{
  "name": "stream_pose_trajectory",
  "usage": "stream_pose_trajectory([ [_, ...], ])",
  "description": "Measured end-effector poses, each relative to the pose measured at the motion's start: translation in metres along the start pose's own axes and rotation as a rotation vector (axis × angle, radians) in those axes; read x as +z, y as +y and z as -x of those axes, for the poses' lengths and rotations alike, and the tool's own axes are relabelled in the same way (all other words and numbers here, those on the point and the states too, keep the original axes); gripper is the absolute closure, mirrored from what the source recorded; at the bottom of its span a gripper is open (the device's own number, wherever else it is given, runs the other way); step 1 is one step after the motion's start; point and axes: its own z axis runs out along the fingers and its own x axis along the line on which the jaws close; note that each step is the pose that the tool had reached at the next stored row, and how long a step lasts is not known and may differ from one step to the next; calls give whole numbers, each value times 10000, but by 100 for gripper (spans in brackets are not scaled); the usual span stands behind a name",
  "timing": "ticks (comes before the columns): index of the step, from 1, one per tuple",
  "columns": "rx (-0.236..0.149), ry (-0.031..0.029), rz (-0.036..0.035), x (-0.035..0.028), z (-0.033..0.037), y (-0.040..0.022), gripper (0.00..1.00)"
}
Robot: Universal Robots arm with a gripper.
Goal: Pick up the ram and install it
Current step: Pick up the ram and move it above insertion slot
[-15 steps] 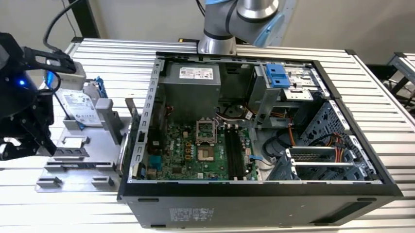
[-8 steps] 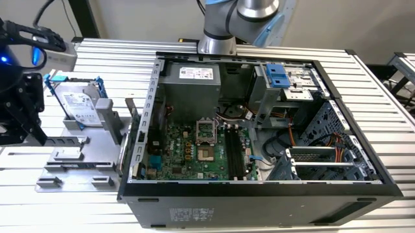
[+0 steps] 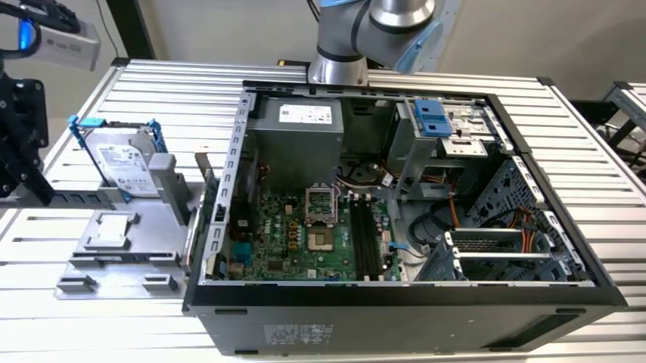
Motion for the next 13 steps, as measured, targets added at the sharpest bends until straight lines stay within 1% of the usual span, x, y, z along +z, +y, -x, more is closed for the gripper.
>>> stream_pose_trajectory([
  [4,0,-1,-1,-181,-2,6,100],
  [5,0,-1,-1,-209,-2,6,100],
  [10,-1,-2,-2,-212,-2,6,100],
  [13,-2,1,3,-215,-2,-15,100],
])
